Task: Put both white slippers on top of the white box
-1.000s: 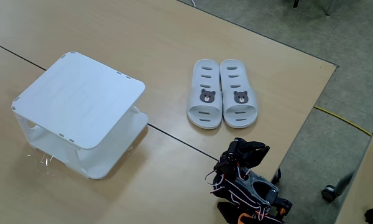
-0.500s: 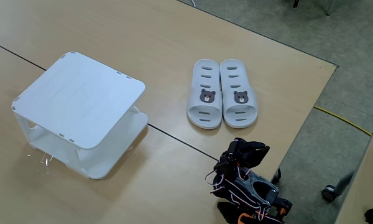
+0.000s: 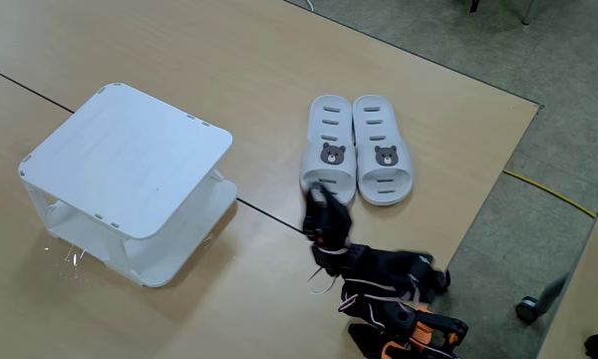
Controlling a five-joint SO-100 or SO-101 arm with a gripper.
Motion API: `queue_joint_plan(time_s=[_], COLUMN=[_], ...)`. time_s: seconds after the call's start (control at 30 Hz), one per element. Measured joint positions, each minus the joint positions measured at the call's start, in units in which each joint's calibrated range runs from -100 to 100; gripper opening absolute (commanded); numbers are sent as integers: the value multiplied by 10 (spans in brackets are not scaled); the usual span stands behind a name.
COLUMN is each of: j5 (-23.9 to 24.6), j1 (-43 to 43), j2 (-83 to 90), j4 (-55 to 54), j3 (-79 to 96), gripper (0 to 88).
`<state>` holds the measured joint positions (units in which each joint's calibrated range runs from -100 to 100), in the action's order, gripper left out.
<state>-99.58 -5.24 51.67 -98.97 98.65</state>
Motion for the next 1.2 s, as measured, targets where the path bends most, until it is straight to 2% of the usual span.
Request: queue_joint_plan(time_s=[0.23,0.43,0.6,0.8,0.9,1.0,1.13,1.2], j5=[0,0,0,0,0,0,0,0], j1=[1,22,148,320,372,385,389,389], j2=[-425,-623,-768,-845,-849,-849,-864,-886], j4=[1,2,2,2,2,2,2,2], j3=[-2,-14,-58,-117,-137,-150,-209,-235], gripper=[8,8,8,9,10,15,168,196])
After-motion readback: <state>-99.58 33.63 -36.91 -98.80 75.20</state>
